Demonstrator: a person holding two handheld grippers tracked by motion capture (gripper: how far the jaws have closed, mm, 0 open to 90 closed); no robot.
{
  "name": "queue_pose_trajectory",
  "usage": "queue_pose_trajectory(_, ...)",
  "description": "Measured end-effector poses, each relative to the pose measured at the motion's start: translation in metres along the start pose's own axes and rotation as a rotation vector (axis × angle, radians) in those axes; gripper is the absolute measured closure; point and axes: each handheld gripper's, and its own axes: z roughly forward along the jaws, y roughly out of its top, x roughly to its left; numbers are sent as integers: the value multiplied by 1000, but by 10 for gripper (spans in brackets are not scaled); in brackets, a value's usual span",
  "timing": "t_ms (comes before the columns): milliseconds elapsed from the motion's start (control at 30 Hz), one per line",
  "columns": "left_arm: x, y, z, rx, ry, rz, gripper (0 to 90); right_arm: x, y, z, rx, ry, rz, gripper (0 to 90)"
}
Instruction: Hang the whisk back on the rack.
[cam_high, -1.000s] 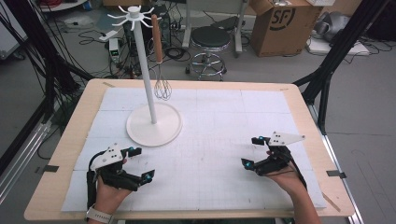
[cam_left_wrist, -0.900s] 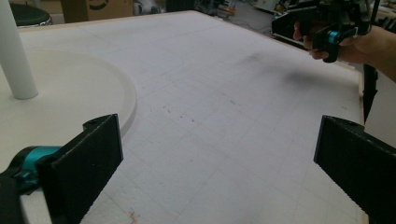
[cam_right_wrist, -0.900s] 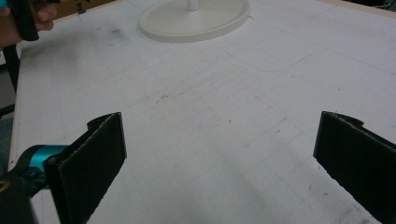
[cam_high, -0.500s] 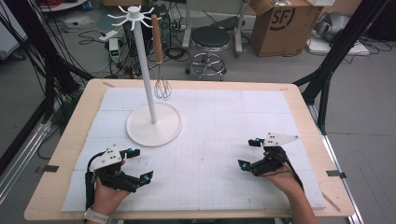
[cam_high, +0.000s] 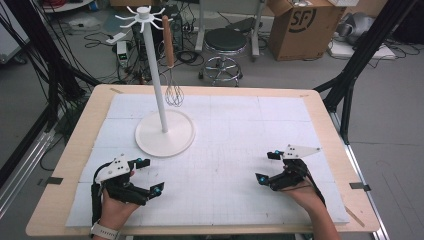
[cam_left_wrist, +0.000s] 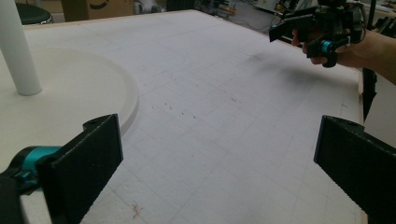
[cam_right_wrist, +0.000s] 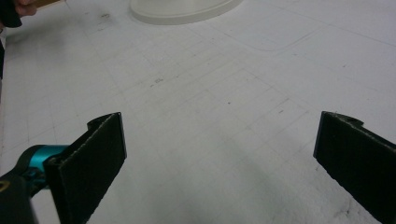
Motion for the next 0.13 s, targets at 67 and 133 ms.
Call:
queue_pose_trajectory(67,0,0,1,3,-1,5,17,0,0,-1,-3,1,-3,15)
queue_pose_trajectory(133,0,1,2,4,-5,5,17,0,0,-2,-6,3,0,15)
